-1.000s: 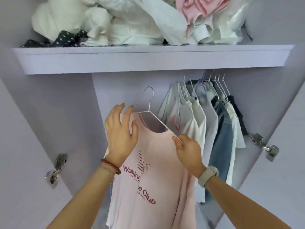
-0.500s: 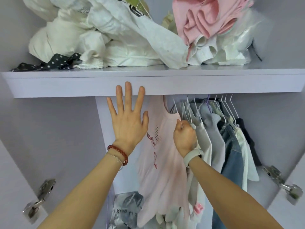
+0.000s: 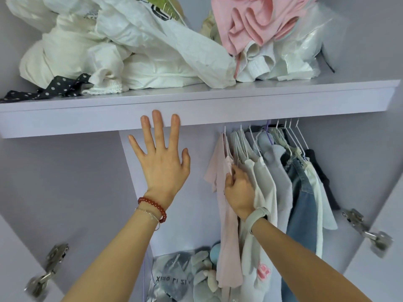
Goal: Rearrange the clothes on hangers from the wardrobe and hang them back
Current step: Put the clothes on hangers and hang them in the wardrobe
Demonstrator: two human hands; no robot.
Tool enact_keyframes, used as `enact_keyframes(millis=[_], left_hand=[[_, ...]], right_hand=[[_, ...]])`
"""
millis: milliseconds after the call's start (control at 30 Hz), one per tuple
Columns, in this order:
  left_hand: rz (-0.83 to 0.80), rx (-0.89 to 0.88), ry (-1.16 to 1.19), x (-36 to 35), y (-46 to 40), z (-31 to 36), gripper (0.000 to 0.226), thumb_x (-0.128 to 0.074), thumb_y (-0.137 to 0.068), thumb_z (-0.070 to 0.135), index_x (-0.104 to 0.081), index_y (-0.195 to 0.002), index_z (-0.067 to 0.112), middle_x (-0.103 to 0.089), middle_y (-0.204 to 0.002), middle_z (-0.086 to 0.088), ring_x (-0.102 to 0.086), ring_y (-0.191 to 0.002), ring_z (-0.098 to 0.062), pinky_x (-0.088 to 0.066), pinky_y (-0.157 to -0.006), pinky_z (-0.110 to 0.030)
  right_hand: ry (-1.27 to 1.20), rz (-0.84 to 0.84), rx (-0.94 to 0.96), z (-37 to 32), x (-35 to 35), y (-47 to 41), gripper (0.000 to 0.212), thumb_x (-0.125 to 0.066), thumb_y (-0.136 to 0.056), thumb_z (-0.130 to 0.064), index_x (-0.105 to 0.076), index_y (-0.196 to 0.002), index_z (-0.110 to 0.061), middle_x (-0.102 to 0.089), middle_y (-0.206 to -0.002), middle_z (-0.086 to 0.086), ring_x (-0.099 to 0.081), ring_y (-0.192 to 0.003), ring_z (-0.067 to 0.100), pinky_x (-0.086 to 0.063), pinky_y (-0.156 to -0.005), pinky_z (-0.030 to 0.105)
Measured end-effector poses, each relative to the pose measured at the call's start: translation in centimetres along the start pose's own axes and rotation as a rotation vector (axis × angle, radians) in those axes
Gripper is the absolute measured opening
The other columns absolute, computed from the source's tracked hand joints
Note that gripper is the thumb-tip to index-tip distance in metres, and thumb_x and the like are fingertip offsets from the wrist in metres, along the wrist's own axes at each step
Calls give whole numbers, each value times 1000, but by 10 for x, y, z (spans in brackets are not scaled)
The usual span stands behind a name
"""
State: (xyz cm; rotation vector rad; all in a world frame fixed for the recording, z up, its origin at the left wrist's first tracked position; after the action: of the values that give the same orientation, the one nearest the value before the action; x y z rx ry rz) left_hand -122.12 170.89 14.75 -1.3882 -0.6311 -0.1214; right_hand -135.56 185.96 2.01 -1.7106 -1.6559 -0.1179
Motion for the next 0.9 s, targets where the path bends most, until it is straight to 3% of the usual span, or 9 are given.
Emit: enact_keyframes(millis=[100,200,300,400,533,633,700,800,900], left_hand=[[-20,24,95,5,4,4,75,-51,-80,29,-17,-147,21,-10,-154,-17,-2,-141,-38,-1,-107,-60],[-35,30,227,6,15,14,66,-48,-83,27,-25,-145,20,-12,-153,-18,-3,-141,-38,-3,-108,-61],[-124,-42,290,-6,49,37,57,-39,-84,30,-35,-140,17,-24,-150,-19,-11,-139,-36,-8,-107,-64],[-297,-94,375,-26,114,58,53,-36,-83,29,-40,-134,17,-36,-144,-19,-20,-135,-34,-13,-103,-66],[-632,-188,466,-45,225,100,51,-40,-85,30,-44,-134,18,-44,-140,-14,-37,-131,-34,-23,-99,-69],[-957,-234,511,-41,310,134,52,-40,-95,30,-26,-145,23,-19,-154,-4,-14,-142,-24,-5,-111,-55],[-1066,-330,567,-22,358,163,52,-44,-94,28,-30,-144,20,-22,-153,-5,-17,-141,-24,-9,-112,-51],[-1090,-597,698,25,419,224,49,-66,-80,18,-54,-127,9,-50,-134,-15,-47,-124,-33,-35,-99,-58],[-1132,-815,838,89,468,288,48,-64,-81,15,-54,-127,7,-50,-133,-16,-47,-123,-33,-36,-100,-54]], right_hand=[[13,-32,163,-9,19,23,46,-45,-93,-14,-37,-137,-6,-47,-128,17,-40,-122,30,-30,-103,32],[127,87,318,-14,56,44,47,-35,-90,-22,-45,-131,-3,-50,-127,16,-39,-117,25,-29,-103,30],[303,161,359,5,83,69,46,-33,-88,-24,-44,-129,-8,-53,-124,14,-44,-116,26,-36,-100,43],[421,166,239,43,97,114,46,-31,-88,-27,-44,-130,-11,-54,-125,12,-44,-118,27,-35,-101,55],[530,118,-19,106,117,205,51,-28,-89,-31,-48,-130,-10,-55,-127,14,-48,-120,33,-32,-100,56],[575,98,-246,148,144,293,54,-25,-89,-34,-47,-131,-10,-53,-131,13,-46,-123,34,-29,-103,55],[598,119,-408,171,171,356,56,-24,-88,-36,-48,-131,-9,-52,-131,13,-46,-123,35,-29,-103,55],[637,174,-650,191,219,444,58,-25,-86,-37,-51,-128,-7,-54,-129,15,-48,-121,36,-34,-100,54],[683,246,-832,198,266,534,54,-28,-84,-32,-56,-121,-4,-59,-121,17,-54,-112,38,-41,-94,53]])
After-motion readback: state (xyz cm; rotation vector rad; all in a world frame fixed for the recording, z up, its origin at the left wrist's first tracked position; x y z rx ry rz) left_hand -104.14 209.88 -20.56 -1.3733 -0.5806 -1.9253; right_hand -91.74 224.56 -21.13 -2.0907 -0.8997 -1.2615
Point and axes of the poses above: each hand's wrist, its own y-axis away from the middle knuckle, its own x-axis out of the back of the hand, z = x × y, the point moved 9 cm from there along -y, towards the middle knuckle
